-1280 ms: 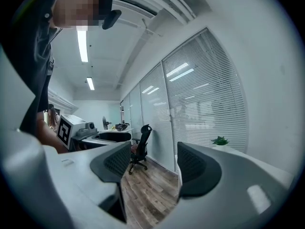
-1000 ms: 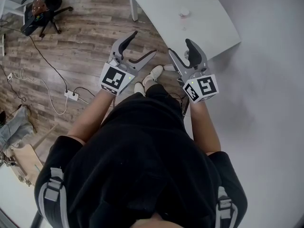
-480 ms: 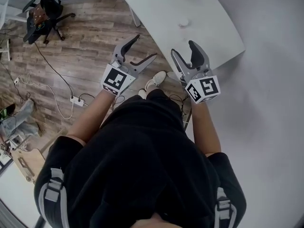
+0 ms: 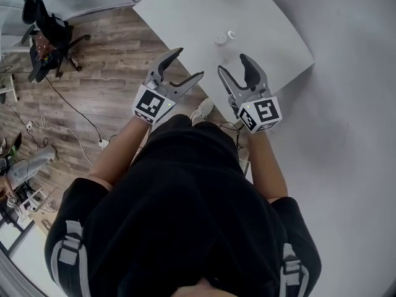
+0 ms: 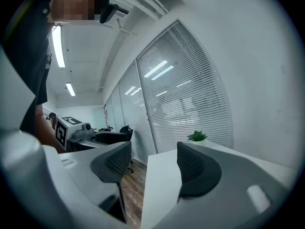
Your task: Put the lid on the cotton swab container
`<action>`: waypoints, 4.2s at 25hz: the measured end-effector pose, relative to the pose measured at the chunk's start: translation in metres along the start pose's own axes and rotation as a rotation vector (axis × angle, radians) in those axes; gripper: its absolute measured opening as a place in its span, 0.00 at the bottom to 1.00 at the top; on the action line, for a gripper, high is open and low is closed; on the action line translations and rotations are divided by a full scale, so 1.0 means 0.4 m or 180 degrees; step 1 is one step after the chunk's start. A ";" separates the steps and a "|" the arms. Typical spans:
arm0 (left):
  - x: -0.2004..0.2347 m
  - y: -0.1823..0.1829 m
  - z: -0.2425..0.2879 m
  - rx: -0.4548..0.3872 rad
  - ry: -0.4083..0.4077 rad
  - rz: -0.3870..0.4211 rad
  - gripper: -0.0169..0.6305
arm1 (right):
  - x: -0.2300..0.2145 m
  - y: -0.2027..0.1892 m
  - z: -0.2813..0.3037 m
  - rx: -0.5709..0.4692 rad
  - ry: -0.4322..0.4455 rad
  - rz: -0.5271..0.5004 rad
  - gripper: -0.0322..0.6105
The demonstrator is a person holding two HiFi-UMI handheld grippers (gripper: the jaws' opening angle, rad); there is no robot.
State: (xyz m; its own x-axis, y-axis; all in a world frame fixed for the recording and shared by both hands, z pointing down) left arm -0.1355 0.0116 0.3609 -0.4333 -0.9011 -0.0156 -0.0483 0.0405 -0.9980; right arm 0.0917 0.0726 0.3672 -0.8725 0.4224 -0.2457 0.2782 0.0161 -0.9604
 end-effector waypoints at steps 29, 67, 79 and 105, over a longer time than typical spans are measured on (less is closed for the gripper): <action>0.215 -0.325 0.325 0.0730 -0.1409 -0.0203 0.55 | -0.222 -0.108 0.112 0.0183 -0.1531 0.0089 0.47; 0.219 -0.673 0.475 0.1266 -0.1671 -0.0244 0.39 | -0.461 -0.432 0.171 0.0467 -0.1729 0.0980 0.30; 0.235 -0.673 0.480 0.1251 -0.1681 -0.0272 0.39 | -0.438 -0.407 0.198 0.0506 -0.1496 0.0840 0.17; 0.236 -0.681 0.497 0.1202 -0.1711 -0.0232 0.39 | -0.354 -0.422 0.225 0.0818 -0.1078 0.0625 0.23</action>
State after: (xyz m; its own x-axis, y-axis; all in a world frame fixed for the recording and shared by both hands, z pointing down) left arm 0.0157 -0.1704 0.6189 0.0735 -0.9898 0.1222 0.3009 -0.0948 -0.9489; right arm 0.1320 -0.0714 0.5524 -0.9071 0.0748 -0.4142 0.3799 -0.2777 -0.8823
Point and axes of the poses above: the fingertips, and each gripper's own axes: z forward along the fingers, x to its left, y out of its top, the point moved 10 cm from there along -z, backward along the fingers, and after that the axes turned 15 degrees about -x, right-handed, at the moved point
